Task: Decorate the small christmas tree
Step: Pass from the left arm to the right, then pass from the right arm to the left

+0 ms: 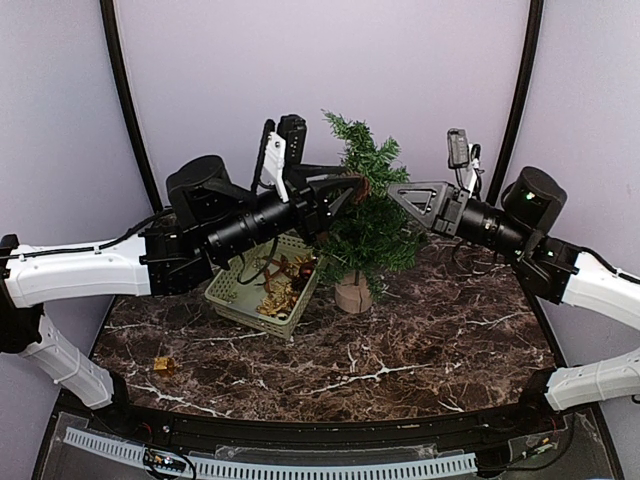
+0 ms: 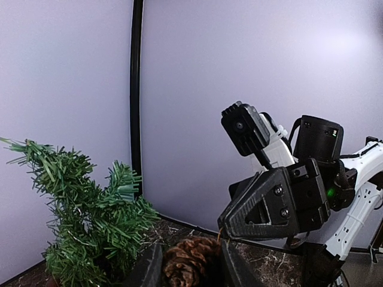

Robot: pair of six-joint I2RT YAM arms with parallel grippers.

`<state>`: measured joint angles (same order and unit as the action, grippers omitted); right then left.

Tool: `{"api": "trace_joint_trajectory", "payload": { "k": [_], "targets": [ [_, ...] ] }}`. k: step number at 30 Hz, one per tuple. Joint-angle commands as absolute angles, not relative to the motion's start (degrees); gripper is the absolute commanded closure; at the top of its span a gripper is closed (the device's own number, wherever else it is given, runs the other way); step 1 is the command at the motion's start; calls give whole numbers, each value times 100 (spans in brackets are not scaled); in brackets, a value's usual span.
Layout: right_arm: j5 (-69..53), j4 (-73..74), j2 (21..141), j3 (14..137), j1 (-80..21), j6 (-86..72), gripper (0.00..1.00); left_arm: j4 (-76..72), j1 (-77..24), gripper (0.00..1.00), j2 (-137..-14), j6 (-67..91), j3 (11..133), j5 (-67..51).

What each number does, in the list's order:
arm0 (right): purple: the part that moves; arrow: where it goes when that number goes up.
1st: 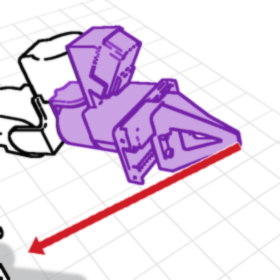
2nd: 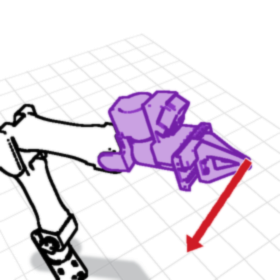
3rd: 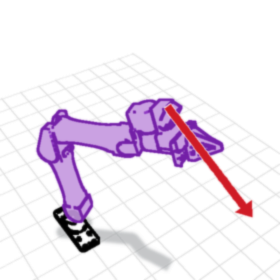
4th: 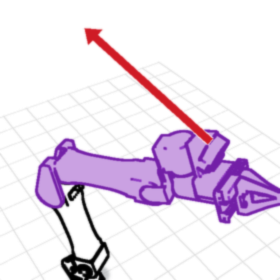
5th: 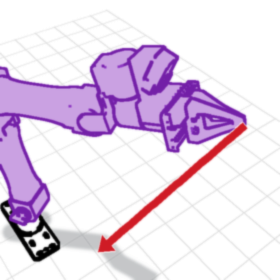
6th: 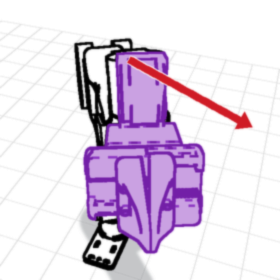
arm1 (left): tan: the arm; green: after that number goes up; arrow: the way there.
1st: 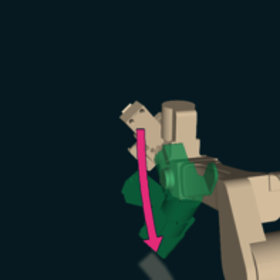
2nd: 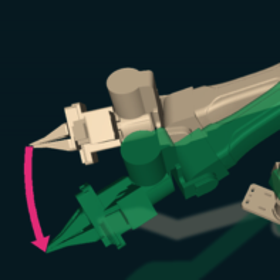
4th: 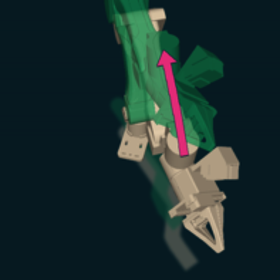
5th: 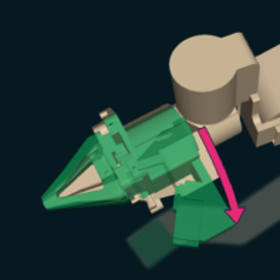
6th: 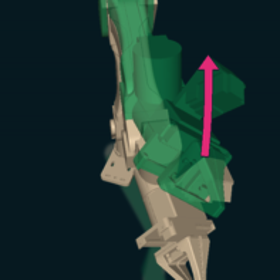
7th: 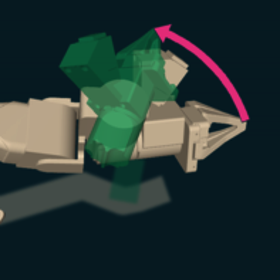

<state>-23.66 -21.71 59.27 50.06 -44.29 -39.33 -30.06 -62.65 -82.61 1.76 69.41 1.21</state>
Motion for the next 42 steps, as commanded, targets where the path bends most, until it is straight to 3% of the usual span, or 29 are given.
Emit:
{"api": "trace_joint_trajectory", "payload": {
  "k": [1, 3, 5, 8, 10, 15, 20, 24, 32, 42],
  "targets": [
    [-2231, -2532, 5845, 5065, -4483, -3863, 100, -3231, -6293, 66, -8191, 211, 6893, 176],
    [-2068, -2503, 5778, 5031, -4489, -3785, 100, -3216, -6294, 65, -8191, 211, 6892, 176],
    [-1848, -2355, 5707, 5063, -4490, -3647, 100, -3182, -6299, 58, -8179, 222, 6888, 167],
    [-1477, -1735, 5614, 5314, -4486, -3232, 100, -3105, -6293, 34, -8107, 257, 6844, 148],
    [-1274, -1242, 5599, 5586, -4481, -2910, 100, -3072, -6293, 25, -8030, 301, 6793, 148],
    [-653, -136, 5634, 6134, -4481, -2206, 100, -2683, -6288, 17, -7879, 392, 6936, 281],
    [-334, 718, 5832, 6625, -4480, -1631, 100, -1263, -6187, 17, -8198, 520, 7955, -317],
    [-505, 1041, 6093, 6978, -4474, -1207, 100, -536, -5950, 23, -8560, 862, 8818, -1077],
    [-816, 1614, 6549, 7501, -4393, -494, 100, -58, -5501, 35, -9018, 1195, 9408, -2161],
    [-2153, 2239, 6866, 8047, -4066, -46, 100, 282, -5294, 40, -9249, 1175, 9519, -2674]
  ]
}}
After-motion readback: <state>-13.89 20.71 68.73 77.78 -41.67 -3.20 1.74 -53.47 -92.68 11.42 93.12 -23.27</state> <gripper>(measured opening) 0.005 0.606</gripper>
